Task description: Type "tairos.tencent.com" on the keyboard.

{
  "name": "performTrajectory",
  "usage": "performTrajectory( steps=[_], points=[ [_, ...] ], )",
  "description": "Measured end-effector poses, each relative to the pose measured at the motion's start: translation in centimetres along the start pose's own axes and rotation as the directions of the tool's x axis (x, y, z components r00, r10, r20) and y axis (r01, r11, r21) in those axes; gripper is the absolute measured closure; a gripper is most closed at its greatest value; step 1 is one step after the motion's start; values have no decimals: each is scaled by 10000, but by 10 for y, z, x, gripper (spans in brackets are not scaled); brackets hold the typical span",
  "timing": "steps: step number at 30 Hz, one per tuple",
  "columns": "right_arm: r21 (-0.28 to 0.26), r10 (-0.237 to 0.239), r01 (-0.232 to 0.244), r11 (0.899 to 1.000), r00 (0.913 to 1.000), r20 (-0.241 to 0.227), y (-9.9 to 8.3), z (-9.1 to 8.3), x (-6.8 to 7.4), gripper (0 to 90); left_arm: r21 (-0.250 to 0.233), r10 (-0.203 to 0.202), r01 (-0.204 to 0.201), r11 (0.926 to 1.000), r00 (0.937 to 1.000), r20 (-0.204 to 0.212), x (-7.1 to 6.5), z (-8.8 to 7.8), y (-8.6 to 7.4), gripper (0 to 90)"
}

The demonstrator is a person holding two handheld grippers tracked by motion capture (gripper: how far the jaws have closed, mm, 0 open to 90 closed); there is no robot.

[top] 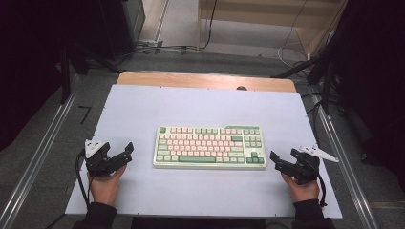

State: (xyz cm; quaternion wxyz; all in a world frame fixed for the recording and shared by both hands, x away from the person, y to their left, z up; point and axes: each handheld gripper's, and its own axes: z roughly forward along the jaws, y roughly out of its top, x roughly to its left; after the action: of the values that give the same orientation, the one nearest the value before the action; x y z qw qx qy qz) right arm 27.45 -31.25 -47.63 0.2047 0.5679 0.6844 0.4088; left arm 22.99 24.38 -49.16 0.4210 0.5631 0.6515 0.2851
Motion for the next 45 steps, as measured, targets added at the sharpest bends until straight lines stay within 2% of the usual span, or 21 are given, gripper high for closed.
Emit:
performTrajectory(
  steps=[6,13,18,31,34,37,45],
  points=[
    [15,-297,298,9996,9988,-385,1,2,12,111,72,18,-19,10000,9998,210,-7,0,0,145],
    [4,-357,358,9994,9977,-574,3,5,18,112,130,42,-47,9999,9993,367,-12,1,0,145],
    [28,-623,626,9980,9955,-718,4,9,28,112,94,119,-125,9999,9985,538,-18,1,0,145],
    [5,-1150,1157,9933,9881,-1026,8,19,50,112,115,535,-547,9984,9948,862,-38,7,1,150],
    [92,-1329,1348,9908,9844,-1156,10,24,57,112,122,837,-854,9963,9911,1040,-48,10,1,174],
    [89,-1470,1492,9888,9813,-1242,12,26,63,114,210,882,-914,9956,9887,1212,-55,13,2,176],
    [-186,-1566,1555,9877,9793,-1284,18,27,75,195,170,972,-1002,9948,9869,1285,-68,18,5,218]
  ],
)
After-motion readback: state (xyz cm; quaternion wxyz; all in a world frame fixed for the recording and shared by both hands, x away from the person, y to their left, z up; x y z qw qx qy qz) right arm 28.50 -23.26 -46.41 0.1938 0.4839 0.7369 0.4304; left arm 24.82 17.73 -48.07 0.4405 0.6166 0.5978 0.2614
